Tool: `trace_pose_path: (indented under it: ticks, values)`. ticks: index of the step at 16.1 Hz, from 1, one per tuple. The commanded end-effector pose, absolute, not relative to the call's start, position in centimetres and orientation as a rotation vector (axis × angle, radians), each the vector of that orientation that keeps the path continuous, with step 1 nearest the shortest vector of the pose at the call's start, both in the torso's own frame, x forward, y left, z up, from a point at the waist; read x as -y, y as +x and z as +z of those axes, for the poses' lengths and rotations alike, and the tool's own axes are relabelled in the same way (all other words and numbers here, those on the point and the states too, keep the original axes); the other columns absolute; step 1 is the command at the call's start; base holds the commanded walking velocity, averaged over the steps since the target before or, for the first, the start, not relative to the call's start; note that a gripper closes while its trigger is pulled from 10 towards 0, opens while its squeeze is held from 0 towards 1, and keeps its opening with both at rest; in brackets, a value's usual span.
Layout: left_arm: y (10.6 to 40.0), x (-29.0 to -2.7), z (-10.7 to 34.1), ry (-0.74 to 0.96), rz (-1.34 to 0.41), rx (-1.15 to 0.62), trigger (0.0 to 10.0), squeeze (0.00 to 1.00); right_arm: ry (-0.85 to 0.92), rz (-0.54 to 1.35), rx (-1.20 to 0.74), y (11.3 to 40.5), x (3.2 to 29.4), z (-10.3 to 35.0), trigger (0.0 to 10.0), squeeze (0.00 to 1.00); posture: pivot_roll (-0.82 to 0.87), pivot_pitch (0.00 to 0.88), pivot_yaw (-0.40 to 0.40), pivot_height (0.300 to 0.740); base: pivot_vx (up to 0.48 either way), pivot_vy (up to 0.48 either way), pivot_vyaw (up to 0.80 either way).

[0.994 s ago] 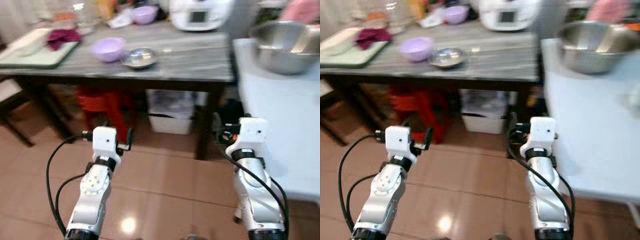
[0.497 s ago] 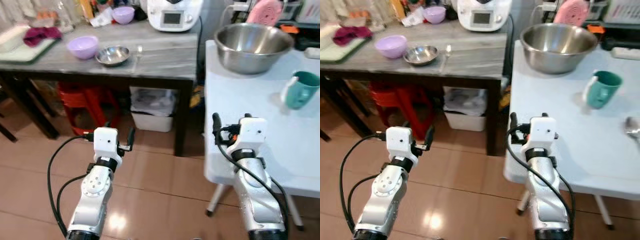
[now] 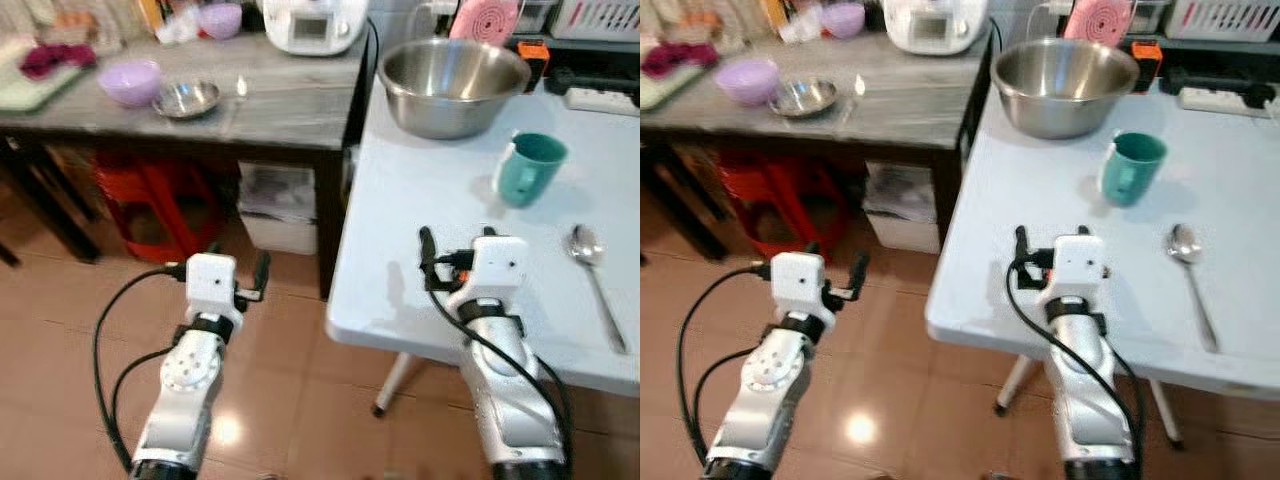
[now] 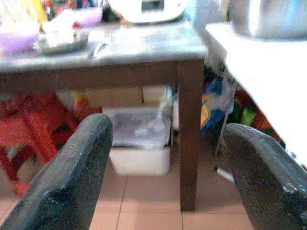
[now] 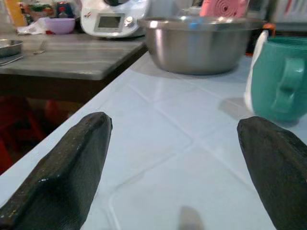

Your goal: Setting the table

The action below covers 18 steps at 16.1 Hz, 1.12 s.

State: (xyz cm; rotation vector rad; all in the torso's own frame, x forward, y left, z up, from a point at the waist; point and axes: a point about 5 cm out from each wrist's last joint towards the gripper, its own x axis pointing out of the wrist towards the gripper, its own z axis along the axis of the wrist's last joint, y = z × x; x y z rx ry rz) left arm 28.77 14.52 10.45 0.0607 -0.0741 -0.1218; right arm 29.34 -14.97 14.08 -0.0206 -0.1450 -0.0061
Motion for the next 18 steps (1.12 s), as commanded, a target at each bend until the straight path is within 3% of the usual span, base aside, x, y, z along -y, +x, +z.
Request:
trace_pose_path:
  ticks: [1, 11, 18]
  values:
    - [28.75, -14.84, 10.55, 0.068, -0.121, 0.075, 10.0, 0.0, -0.021, 0.011, 0.149, 29.24, 14.61, 14.24, 10.0, 0.0, -0.1, 0.134, 0.086, 0.74, 0.0, -0.364, 0.0]
    - [28.66, -14.54, 10.56, 0.066, -0.135, 0.076, 10.0, 0.0, -0.013, 0.003, 0.139, 28.93, 14.76, 14.07, 10.0, 0.0, -0.1, 0.143, 0.089, 0.74, 0.0, -0.368, 0.0]
    - [28.4, -14.28, 10.11, 0.045, -0.164, 0.06, 10.0, 0.0, -0.005, 0.0, 0.127, 28.71, 14.77, 13.82, 10.0, 0.0, -0.11, 0.15, 0.092, 0.74, 0.0, 0.0, 0.0]
